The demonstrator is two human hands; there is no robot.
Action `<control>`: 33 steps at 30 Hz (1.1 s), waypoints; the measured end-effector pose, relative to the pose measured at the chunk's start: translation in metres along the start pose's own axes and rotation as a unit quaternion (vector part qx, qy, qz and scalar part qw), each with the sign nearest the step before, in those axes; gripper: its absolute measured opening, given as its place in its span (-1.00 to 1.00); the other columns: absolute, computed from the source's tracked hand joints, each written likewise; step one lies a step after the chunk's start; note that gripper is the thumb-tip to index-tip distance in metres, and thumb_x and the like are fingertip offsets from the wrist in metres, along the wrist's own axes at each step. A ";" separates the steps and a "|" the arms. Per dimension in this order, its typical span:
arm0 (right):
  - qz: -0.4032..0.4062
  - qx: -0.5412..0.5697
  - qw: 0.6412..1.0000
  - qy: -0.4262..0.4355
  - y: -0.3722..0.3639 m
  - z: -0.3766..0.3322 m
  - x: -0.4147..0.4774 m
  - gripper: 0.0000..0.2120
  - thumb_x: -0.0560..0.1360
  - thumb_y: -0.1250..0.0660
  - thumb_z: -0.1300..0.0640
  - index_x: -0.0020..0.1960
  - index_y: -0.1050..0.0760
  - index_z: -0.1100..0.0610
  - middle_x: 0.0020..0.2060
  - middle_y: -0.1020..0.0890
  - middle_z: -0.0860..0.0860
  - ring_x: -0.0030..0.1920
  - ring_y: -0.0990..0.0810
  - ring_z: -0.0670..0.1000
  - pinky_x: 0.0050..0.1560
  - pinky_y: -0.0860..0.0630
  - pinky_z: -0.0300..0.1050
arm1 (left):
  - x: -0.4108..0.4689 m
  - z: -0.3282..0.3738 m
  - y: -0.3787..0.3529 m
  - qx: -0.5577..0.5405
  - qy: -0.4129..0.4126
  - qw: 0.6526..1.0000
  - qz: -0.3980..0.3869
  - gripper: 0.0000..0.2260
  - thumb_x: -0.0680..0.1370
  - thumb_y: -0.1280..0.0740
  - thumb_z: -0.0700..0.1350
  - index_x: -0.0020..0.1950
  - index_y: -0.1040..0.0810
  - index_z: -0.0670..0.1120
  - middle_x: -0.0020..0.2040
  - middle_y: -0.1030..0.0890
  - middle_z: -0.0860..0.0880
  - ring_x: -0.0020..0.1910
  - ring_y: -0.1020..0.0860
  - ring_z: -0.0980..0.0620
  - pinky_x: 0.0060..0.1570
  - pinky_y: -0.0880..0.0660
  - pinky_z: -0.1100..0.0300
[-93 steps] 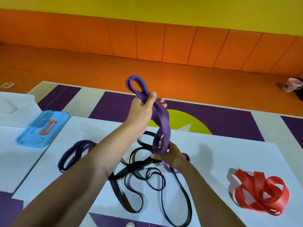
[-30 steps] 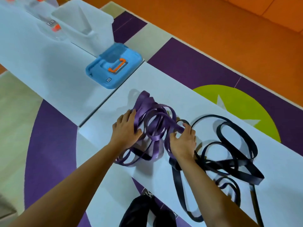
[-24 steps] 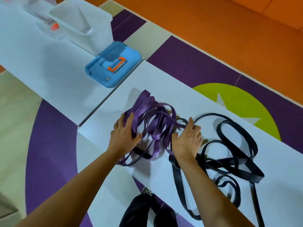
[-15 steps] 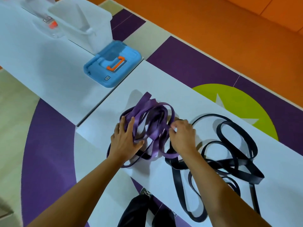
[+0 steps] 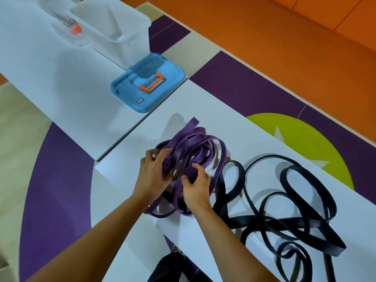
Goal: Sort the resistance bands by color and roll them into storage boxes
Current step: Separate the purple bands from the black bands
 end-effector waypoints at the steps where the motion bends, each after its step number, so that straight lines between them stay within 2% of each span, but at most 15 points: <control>1: 0.006 0.001 1.000 0.005 -0.001 0.004 0.002 -0.53 0.61 -0.36 0.13 0.47 -0.34 -0.08 0.37 -0.36 0.04 0.21 -0.53 0.00 0.30 -0.49 -0.06 | 0.003 0.001 0.001 -0.010 -0.004 1.000 0.006 -0.36 0.50 -0.50 -0.08 0.50 -0.31 0.17 0.41 -0.28 -0.07 0.38 -0.34 -0.23 0.32 -0.49 -0.11; 4: -0.018 0.019 0.999 0.037 -0.009 0.007 0.008 -0.54 0.58 -0.37 0.12 0.42 -0.37 -0.19 0.36 -0.45 -0.01 0.29 -0.53 -0.01 0.38 -0.47 -0.07 | 0.014 0.001 0.003 -0.030 -0.014 0.999 0.013 -0.38 0.51 -0.48 -0.18 0.45 -0.32 0.21 0.37 -0.29 -0.02 0.34 -0.42 -0.20 0.30 -0.54 -0.07; 7: -0.062 0.037 0.995 0.065 -0.025 -0.005 0.021 -0.52 0.52 -0.34 0.05 0.36 -0.35 -0.29 0.34 -0.53 -0.02 0.29 -0.56 -0.03 0.37 -0.51 0.05 | 0.023 0.001 0.009 -0.014 -0.022 0.999 0.042 -0.48 0.55 -0.41 -0.20 0.45 -0.37 0.15 0.36 -0.32 -0.06 0.33 -0.40 -0.19 0.29 -0.54 -0.10; 11: -0.107 0.026 0.989 0.097 -0.042 -0.035 0.045 -0.52 0.55 -0.30 0.09 0.39 -0.32 -0.25 0.34 -0.53 0.01 0.29 -0.56 0.02 0.37 -0.50 0.08 | 0.037 0.003 0.031 0.009 -0.023 0.996 0.088 -0.58 0.60 -0.33 -0.19 0.44 -0.42 0.05 0.35 -0.38 -0.13 0.31 -0.38 -0.22 0.27 -0.49 -0.06; 14: -0.122 -0.016 0.986 0.112 -0.042 -0.044 0.051 -0.52 0.62 -0.31 0.17 0.48 -0.32 -0.10 0.39 -0.46 0.03 0.34 -0.50 0.04 0.42 -0.43 -0.04 | 0.047 -0.004 0.036 0.034 -0.007 0.998 0.055 -0.55 0.59 -0.39 -0.09 0.46 -0.40 0.02 0.36 -0.39 -0.17 0.28 -0.44 -0.28 0.30 -0.49 -0.12; 16: -0.120 -0.065 0.984 0.111 -0.037 -0.040 0.049 -0.51 0.63 -0.30 0.11 0.53 -0.28 -0.05 0.39 -0.46 0.08 0.34 -0.49 0.09 0.36 -0.42 -0.09 | 0.046 -0.008 0.035 0.058 -0.007 0.998 0.035 -0.50 0.54 -0.42 0.02 0.46 -0.40 0.03 0.35 -0.41 -0.17 0.22 -0.49 -0.32 0.27 -0.49 -0.22; 18: -0.115 -0.093 0.983 0.109 -0.027 -0.034 0.043 -0.50 0.64 -0.27 0.06 0.55 -0.25 -0.11 0.29 -0.53 0.11 0.20 -0.56 0.11 0.22 -0.48 -0.07 | 0.041 -0.006 0.033 0.095 -0.012 0.995 0.037 -0.48 0.53 -0.41 0.08 0.45 -0.40 0.03 0.37 -0.43 -0.18 0.22 -0.49 -0.33 0.25 -0.47 -0.28; 21: -0.097 -0.125 0.980 0.124 0.000 -0.025 0.026 -0.45 0.64 -0.23 0.11 0.57 -0.21 -0.20 -0.11 -0.54 0.07 -0.19 -0.53 0.05 -0.07 -0.51 -0.02 | 0.028 0.009 0.031 0.149 -0.016 0.987 0.059 -0.47 0.55 -0.41 0.04 0.49 -0.37 0.00 0.46 -0.39 -0.20 0.37 -0.40 -0.35 0.33 -0.37 -0.31; 23: -0.080 -0.148 0.976 0.137 0.018 -0.025 0.012 -0.41 0.62 -0.22 0.15 0.58 -0.18 -0.20 -0.21 -0.52 0.05 -0.26 -0.53 0.06 -0.10 -0.58 0.07 | 0.018 0.020 0.027 0.167 -0.018 0.984 0.066 -0.46 0.55 -0.39 0.03 0.51 -0.37 -0.03 0.49 -0.35 -0.24 0.43 -0.35 -0.36 0.36 -0.32 -0.33; 25: -0.064 -0.167 0.973 0.145 0.036 -0.024 -0.002 -0.39 0.61 -0.22 0.15 0.59 -0.16 -0.17 -0.19 -0.58 0.07 -0.21 -0.59 0.09 -0.08 -0.61 0.12 | 0.005 0.034 0.019 0.173 -0.034 0.983 0.059 -0.49 0.55 -0.39 0.00 0.49 -0.40 -0.05 0.48 -0.37 -0.26 0.41 -0.36 -0.37 0.32 -0.33 -0.33; 28: -0.048 -0.146 0.977 0.145 0.059 -0.020 -0.022 -0.49 0.64 -0.23 0.08 0.55 -0.22 -0.09 -0.05 -0.65 0.08 -0.02 -0.64 0.10 0.01 -0.60 0.14 | -0.020 0.055 -0.001 0.169 -0.073 0.982 0.027 -0.54 0.53 -0.40 -0.03 0.42 -0.46 -0.08 0.42 -0.43 -0.26 0.34 -0.43 -0.37 0.21 -0.43 -0.32; 30: -0.029 -0.141 0.980 0.137 0.080 -0.013 -0.036 -0.55 0.65 -0.23 0.05 0.51 -0.27 -0.05 0.08 -0.63 0.11 0.10 -0.61 0.10 0.12 -0.58 0.13 | -0.037 0.068 -0.018 0.179 -0.101 0.979 0.003 -0.54 0.52 -0.44 -0.04 0.39 -0.48 -0.09 0.40 -0.44 -0.25 0.33 -0.44 -0.36 0.23 -0.44 -0.30; 33: 0.010 -0.170 0.978 0.119 0.113 0.012 -0.056 -0.57 0.62 -0.24 0.11 0.48 -0.32 -0.02 0.19 -0.54 0.11 0.23 -0.52 0.13 0.25 -0.50 0.12 | -0.059 0.090 -0.043 0.188 -0.133 0.973 -0.033 -0.55 0.53 -0.44 -0.02 0.40 -0.49 -0.06 0.42 -0.44 -0.19 0.38 -0.42 -0.31 0.31 -0.42 -0.24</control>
Point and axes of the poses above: each hand's wrist, its own x-axis towards the middle knuckle, its own y-axis out of the back of the hand, z = x × y, the point moved 3 cm from there along x, towards the middle knuckle
